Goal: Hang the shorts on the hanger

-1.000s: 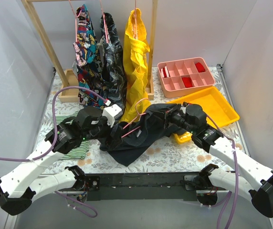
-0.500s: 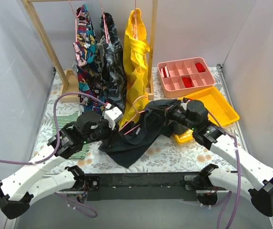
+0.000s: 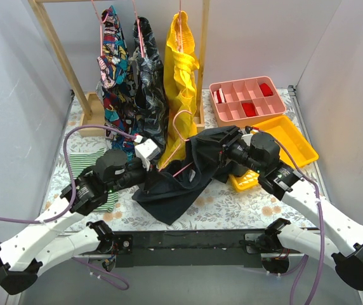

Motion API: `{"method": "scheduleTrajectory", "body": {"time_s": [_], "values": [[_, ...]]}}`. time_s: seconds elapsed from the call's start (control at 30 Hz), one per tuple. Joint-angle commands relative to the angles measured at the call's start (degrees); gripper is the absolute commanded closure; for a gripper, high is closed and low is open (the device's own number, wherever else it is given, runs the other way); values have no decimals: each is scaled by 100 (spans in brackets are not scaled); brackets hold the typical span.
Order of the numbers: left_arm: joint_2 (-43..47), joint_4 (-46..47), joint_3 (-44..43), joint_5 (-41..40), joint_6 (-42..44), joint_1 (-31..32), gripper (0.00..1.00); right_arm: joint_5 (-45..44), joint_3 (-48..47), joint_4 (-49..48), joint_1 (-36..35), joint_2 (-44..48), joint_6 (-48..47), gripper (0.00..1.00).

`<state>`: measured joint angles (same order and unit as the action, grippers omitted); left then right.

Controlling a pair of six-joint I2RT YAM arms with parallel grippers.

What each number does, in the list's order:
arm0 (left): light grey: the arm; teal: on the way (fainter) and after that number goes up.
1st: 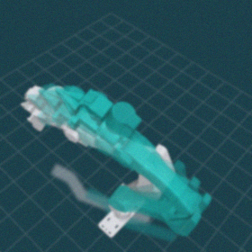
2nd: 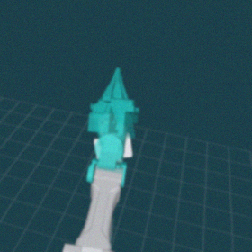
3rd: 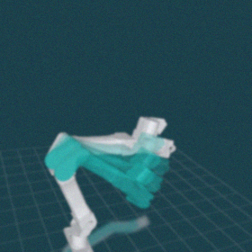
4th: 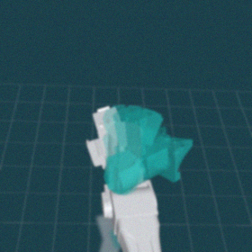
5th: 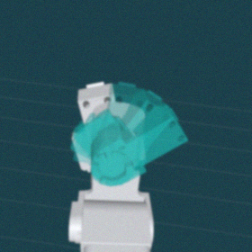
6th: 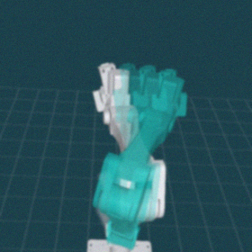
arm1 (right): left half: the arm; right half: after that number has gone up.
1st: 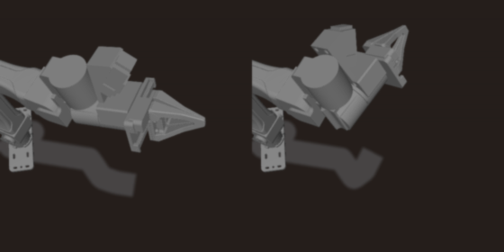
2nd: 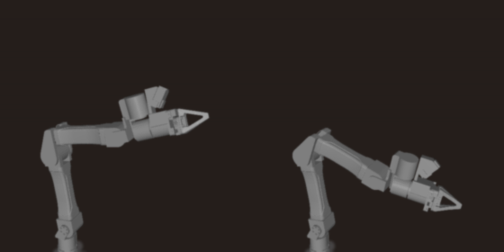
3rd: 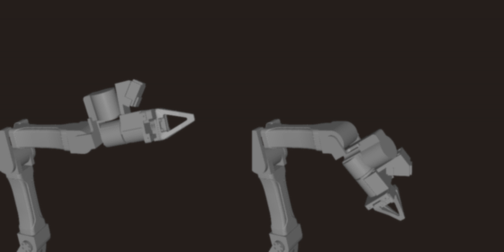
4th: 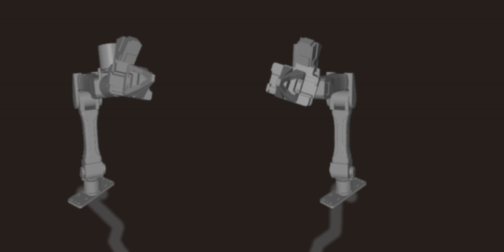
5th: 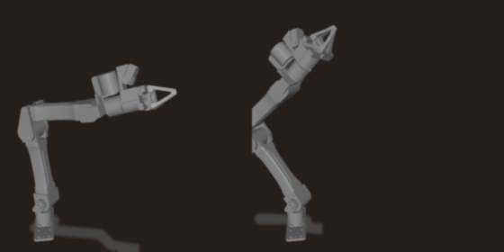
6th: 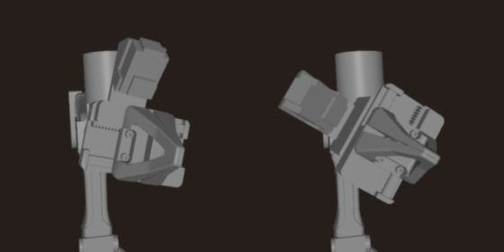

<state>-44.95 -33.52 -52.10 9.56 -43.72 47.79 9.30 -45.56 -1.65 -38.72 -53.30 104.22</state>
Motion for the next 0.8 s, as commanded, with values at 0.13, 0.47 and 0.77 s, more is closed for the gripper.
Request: {"method": "scheduleTrajectory", "body": {"time_s": [0.13,0.47,0.77], "values": [[574,-224,-380,-139,-742,-7,100,-200,-699,455,-57,179,-1992,26],[453,-2208,-1864,-297,-1173,-7,100,-868,-2412,1297,-57,-260,-5620,23],[417,-3221,-3429,-763,-1139,-15,100,-1440,-2853,1308,-57,-778,-8259,18]]}}
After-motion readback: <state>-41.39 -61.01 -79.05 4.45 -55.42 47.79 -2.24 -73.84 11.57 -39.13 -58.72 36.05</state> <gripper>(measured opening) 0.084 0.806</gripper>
